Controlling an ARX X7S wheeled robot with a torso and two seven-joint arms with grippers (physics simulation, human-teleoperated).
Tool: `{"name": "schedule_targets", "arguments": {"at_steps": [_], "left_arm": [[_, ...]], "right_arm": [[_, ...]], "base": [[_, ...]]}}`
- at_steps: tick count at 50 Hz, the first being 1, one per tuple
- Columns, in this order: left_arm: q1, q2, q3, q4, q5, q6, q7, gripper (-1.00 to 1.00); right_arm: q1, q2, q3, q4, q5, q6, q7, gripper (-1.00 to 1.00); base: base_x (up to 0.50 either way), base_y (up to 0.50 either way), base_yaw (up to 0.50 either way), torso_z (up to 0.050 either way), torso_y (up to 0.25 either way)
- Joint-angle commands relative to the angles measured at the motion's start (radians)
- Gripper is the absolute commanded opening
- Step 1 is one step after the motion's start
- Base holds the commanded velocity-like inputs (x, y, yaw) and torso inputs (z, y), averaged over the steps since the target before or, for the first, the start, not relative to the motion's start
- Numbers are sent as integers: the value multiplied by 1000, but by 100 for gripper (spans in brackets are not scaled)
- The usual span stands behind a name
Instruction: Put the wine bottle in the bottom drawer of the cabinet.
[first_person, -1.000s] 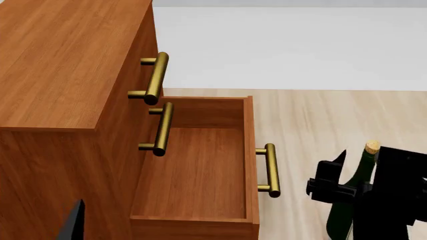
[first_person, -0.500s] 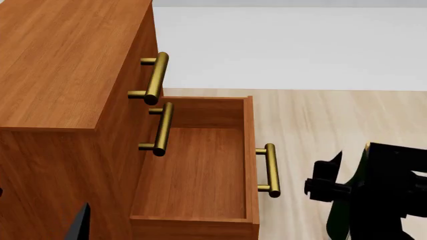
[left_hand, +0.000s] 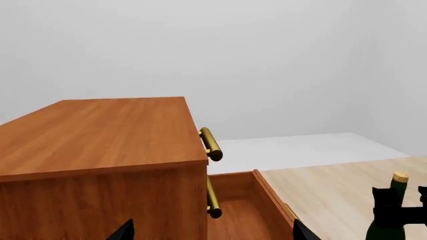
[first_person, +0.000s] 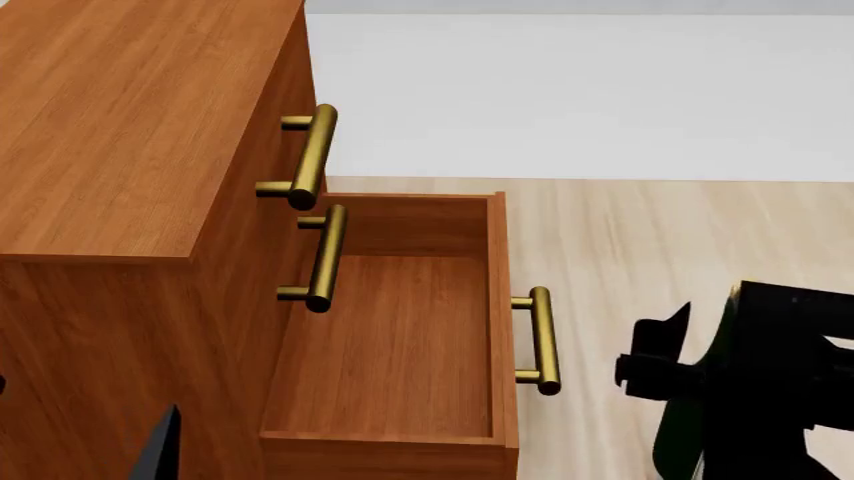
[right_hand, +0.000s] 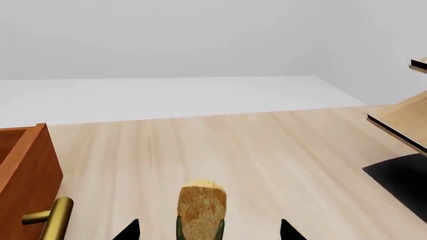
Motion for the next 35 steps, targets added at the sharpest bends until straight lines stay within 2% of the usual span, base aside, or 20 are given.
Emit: {"name": "schedule_targets", "arguments": {"at_steps": [1, 9, 10, 35], "left_arm": [[6, 1, -12, 0, -5, -10, 0, 100], [4, -4, -12, 0, -4, -3, 0, 100], [5, -4, -12, 0, -4, -2, 0, 100], [9, -3, -15, 0, -2, -6, 0, 100]], "right_arm": [[17, -1, 2, 17, -1, 4, -15, 100], [27, -9, -4, 33, -8, -4, -41, 100], [29, -10, -5, 36, -10, -6, -44, -100], [85, 12, -6, -79, 7, 53, -24, -100]], "base": [[0, 0, 0, 0, 0], [0, 0, 0, 0, 0], [0, 0, 0, 0, 0], [0, 0, 0, 0, 0]]}}
